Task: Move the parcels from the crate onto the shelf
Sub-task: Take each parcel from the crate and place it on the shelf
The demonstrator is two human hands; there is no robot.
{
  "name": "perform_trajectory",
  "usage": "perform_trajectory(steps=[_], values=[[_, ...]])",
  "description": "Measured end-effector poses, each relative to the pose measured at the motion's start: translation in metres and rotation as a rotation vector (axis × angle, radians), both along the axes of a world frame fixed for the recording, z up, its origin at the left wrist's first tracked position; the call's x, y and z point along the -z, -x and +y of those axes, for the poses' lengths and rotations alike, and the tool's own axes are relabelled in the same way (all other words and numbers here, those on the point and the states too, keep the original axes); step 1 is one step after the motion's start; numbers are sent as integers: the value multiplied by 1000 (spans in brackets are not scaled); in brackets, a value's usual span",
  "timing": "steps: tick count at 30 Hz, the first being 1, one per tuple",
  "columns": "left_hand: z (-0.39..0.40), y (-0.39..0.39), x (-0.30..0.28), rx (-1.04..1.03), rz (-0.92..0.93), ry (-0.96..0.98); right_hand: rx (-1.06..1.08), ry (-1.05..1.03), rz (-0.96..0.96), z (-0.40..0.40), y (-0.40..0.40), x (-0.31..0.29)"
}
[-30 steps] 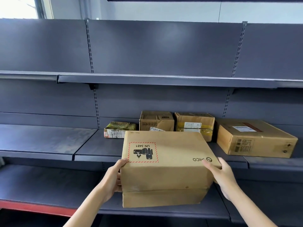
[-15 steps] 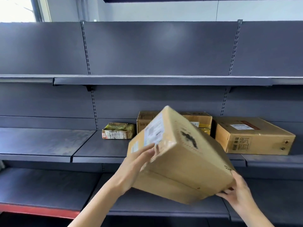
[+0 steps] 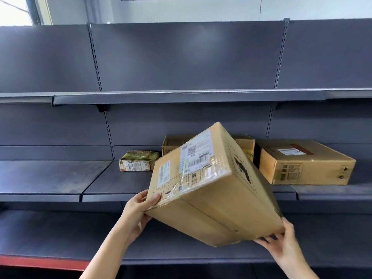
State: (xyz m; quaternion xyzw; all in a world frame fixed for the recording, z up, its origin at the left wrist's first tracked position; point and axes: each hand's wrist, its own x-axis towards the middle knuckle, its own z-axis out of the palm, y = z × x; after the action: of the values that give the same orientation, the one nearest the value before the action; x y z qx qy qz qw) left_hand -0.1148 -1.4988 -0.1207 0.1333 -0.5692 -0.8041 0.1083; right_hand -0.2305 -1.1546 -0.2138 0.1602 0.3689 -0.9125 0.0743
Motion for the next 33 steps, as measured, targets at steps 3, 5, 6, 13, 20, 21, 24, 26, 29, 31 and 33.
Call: perform_trajectory(steps=[3, 5, 6, 13, 20, 21, 24, 26, 29, 31, 33], values=[[4, -3, -7, 62, 24, 6, 0, 12, 11, -1, 1, 1], [5, -4, -11, 87, 30, 24, -4, 27, 7, -3, 3, 0], [6, -4, -12, 103, 25, 18, -10, 37, 7, -4, 3, 0], [9, -9, -5, 259, 35, -170, -44, 78, 1, -10, 7, -4], [12, -11, 4, 228, 55, -55, -39, -614, 60, -14, 3, -27], [13, -12, 5, 226, 61, -30, -69, -745, 136, -16, -1, -34], [13, -12, 6, 194, 69, 7, -182, -1042, 272, -21, -14, -64], [13, -13, 6, 169, 65, 26, -284, -1072, 322, -20, -27, -96], [17, -14, 4, 195, 85, 86, -477, -1056, 492, -19, -53, -145], [21, -16, 2, 201, 98, 110, -508, -1093, 553, -20, -63, -164], [25, -18, 3, 191, 105, 118, -477, -1107, 560, -23, -68, -172]])
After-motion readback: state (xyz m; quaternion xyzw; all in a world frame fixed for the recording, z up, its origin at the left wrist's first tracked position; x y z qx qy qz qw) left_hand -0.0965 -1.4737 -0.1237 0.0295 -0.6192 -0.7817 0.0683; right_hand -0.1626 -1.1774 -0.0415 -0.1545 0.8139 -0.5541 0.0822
